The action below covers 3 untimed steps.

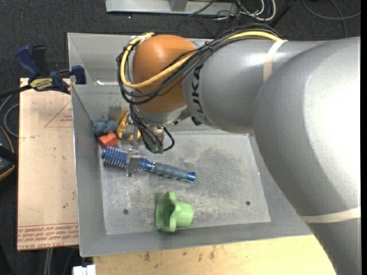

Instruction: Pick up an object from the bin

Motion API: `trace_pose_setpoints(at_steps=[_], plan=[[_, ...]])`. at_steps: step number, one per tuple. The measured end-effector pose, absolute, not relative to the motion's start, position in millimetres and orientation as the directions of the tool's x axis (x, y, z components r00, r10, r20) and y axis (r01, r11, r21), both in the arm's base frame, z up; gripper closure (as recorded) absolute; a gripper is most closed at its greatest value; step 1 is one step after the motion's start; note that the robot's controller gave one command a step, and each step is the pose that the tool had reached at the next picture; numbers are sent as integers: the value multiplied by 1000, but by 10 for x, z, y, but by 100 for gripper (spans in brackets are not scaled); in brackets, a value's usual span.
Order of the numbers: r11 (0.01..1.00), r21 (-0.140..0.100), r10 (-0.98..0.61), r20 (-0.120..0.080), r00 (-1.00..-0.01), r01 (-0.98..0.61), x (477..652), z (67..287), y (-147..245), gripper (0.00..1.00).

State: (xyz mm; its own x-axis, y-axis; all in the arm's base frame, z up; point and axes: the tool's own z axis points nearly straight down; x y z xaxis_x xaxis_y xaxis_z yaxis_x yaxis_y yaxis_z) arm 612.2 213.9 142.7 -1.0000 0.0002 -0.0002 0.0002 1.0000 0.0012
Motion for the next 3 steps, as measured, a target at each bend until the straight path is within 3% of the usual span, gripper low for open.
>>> trace_pose_setpoints(at_steps=[1, 2, 3], plan=[[989, 3, -151, -8, -988, -151, 6027, 763, 2031, 0], [989, 5, -150, -14, -989, -150, 6042, 790, 2040, 100], [986, 2, -164, -10, -986, -164, 6069, 2038, 2020, 100]])
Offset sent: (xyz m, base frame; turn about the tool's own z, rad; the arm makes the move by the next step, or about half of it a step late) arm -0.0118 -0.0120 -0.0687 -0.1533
